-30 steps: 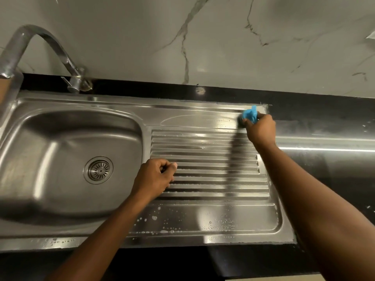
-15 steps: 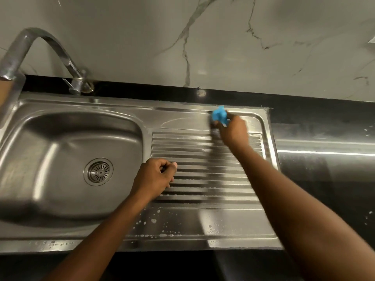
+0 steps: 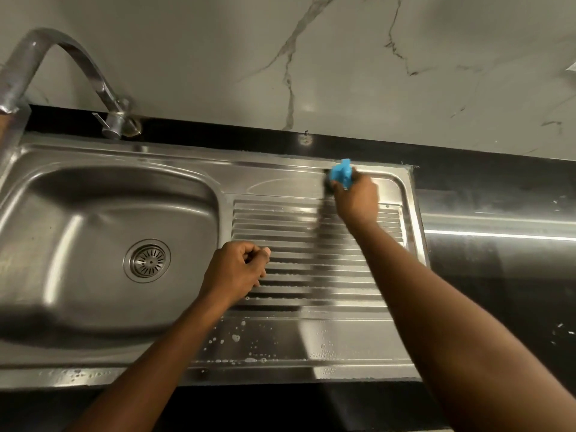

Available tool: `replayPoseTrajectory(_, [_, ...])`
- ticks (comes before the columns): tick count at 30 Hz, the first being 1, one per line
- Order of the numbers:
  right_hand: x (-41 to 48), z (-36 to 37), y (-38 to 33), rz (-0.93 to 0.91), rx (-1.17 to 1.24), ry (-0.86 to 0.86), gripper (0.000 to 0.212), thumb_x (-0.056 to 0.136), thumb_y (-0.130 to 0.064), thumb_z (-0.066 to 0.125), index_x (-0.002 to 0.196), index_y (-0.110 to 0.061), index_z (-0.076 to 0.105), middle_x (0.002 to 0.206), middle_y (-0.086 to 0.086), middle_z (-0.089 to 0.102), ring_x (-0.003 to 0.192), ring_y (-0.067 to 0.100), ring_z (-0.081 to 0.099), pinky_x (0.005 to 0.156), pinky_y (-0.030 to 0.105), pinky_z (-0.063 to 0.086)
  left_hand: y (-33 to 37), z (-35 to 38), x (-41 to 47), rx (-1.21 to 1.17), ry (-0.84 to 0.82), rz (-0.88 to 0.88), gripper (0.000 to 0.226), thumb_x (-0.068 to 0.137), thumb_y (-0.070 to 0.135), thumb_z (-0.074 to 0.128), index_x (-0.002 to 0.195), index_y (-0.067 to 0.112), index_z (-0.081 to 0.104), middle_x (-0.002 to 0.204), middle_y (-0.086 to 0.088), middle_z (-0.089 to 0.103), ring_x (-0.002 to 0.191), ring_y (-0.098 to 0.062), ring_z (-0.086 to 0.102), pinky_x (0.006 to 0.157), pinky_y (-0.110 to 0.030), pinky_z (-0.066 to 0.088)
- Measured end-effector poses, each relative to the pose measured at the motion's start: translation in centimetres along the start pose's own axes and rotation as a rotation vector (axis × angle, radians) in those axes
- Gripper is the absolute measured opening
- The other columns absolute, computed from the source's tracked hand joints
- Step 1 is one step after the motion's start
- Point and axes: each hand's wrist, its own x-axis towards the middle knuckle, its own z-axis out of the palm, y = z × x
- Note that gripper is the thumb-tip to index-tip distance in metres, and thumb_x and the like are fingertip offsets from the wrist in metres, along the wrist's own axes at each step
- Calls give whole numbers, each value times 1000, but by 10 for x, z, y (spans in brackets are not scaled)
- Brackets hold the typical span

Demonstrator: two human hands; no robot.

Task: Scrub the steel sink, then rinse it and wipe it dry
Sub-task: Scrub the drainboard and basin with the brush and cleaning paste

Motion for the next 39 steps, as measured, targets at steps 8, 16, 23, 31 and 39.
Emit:
replayPoseTrajectory(8, [-28,53,-45,-145,-84,-191,55,99,-37,68,149,-24,51,133,3,67,110,21,69,95,41,60,-1,-2,-4,10,11,-26,23,103,38,66,87,24,76,72,8,77,60,-12,73,63,-32,62])
replayPoseTrajectory(16, [12,-59,34,3,-91,13,46,96,-38,72,137,-18,62,125,0,71,107,15,68,88,30,51,-6,-3,-5,-9,-2,-24,25,103,38,66,87,21,77,72,6,77,60,-12,74,61,-30,61])
replayPoseTrajectory(23, [-2,-8,-1,12,-17,-6,39,98,-34,69,132,-16,63,121,2,72,95,9,62,82,27,49,-10,-11,-8,-11,4,-42,25,103,38,66,87,20,76,73,4,77,61,-11,74,61,-29,60])
replayPoseTrajectory(31, [-67,124,-98,-291,-96,-283,49,101,-35,63,147,-24,49,125,5,67,107,20,68,93,41,59,-23,-38,-22,-45,85,-124,27,102,38,67,84,21,76,71,2,76,60,-16,73,61,-37,60])
replayPoseTrajectory(39, [-52,70,-45,-177,-146,-208,56,101,-43,63,153,-34,45,119,-2,69,79,6,67,66,24,59,-32,-62,-21,-39,87,-114,31,103,35,66,79,16,73,70,2,76,59,-18,72,68,-46,63])
